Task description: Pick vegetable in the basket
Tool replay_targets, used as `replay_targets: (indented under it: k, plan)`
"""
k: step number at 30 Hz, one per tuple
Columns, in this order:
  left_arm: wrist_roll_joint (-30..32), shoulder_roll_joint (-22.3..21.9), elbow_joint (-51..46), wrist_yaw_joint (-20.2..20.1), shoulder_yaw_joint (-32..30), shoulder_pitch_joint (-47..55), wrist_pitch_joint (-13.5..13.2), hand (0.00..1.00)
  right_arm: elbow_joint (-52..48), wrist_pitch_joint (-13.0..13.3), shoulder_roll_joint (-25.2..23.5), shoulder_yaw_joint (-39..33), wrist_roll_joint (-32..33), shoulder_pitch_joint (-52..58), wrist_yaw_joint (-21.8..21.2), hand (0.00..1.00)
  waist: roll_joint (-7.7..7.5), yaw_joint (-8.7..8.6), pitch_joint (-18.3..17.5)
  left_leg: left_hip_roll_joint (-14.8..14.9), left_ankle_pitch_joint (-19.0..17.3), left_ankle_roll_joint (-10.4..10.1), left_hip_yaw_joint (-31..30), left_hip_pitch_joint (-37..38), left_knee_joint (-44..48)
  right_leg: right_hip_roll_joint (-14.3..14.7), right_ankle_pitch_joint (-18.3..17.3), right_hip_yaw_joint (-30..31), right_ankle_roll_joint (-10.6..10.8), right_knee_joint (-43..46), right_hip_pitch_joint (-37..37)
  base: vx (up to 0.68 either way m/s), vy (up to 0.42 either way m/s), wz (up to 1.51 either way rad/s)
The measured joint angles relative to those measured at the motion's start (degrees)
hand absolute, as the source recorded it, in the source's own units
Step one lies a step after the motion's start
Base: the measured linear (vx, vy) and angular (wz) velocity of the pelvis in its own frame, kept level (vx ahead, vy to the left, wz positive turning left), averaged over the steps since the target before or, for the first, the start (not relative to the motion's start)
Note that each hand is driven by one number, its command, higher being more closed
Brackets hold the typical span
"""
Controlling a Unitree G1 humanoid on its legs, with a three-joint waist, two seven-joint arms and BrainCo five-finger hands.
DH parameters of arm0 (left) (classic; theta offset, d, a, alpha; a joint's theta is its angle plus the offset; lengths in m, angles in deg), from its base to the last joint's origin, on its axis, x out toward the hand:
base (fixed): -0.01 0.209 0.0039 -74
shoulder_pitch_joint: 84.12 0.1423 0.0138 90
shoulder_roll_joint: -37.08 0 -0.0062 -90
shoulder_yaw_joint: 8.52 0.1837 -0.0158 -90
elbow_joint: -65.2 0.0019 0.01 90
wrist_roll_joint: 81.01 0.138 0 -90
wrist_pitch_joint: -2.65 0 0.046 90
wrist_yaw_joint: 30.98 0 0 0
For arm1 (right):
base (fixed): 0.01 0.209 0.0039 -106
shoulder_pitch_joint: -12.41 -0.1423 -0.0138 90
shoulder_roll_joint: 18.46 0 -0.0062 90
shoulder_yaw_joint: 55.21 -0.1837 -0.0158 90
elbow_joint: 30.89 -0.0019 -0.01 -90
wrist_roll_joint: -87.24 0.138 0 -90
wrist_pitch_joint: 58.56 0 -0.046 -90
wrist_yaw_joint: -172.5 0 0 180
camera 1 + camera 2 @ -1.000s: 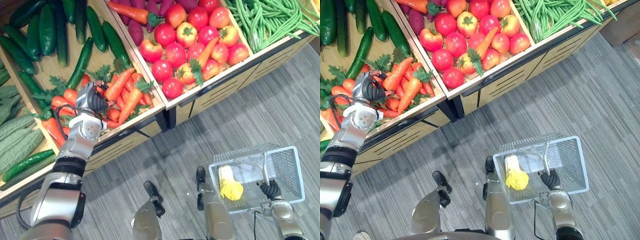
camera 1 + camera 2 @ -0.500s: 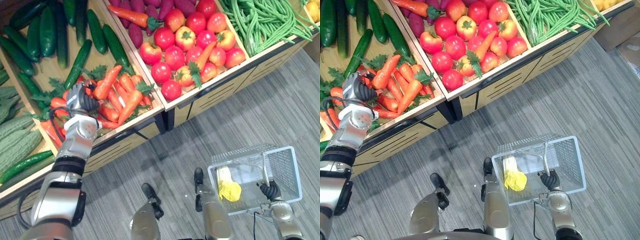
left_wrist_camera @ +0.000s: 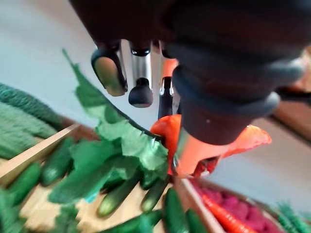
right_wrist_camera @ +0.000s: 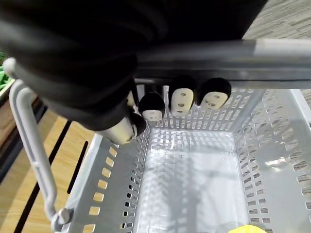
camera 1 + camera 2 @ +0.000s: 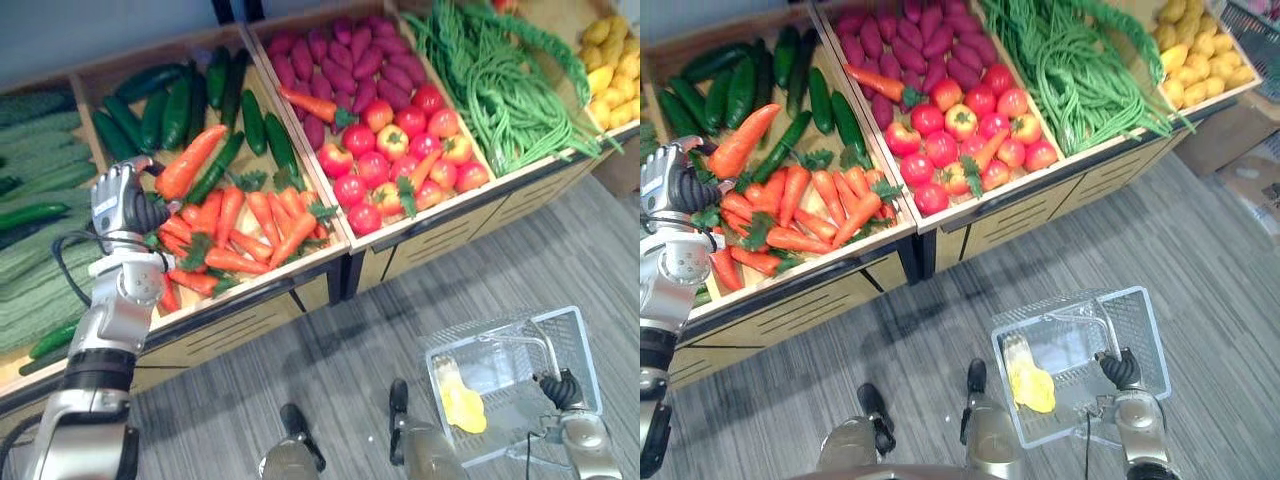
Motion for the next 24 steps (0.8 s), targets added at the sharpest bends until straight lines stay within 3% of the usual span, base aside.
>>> replay_targets:
  k: [12, 14, 24]
  plan:
    - [1.74, 2.23, -4.2, -1.63, 4.78, 2.85, -9.19, 1.0, -0.62, -0.62, 6.21, 0.58, -1.22, -0.33, -7.25, 1.0, -0.84, -0.04, -4.91, -2.1, 2.35, -0.53, 3.45, 6.96, -7.58, 0.25, 0.67, 3.33, 1.05, -1.07, 2.49, -0.01, 0.007, -0.13]
    - [1.75, 2.85, -5.3, -1.9, 6.04, 3.33, -10.42, 1.0, -1.68, -0.66, 6.79, 1.83, -2.26, -0.4, -8.9, 1.0, -1.09, -1.18, -6.14, -2.14, 2.35, -0.44, 3.74, 7.18, -7.6, 0.22, 0.74, 3.77, 1.15, -1.11, 2.5, 0.01, -0.008, -0.17]
    - [1.18, 2.75, -14.09, -8.0, 19.12, 3.44, -15.13, 1.0, -8.71, -2.14, 12.14, 9.76, -3.08, -2.96, -17.8, 1.0, -0.9, -2.81, -9.54, -1.68, 1.07, -1.29, 9.11, 10.93, -7.61, 1.45, 1.62, 8.74, 1.63, -1.02, 3.13, -0.01, -0.012, -0.25]
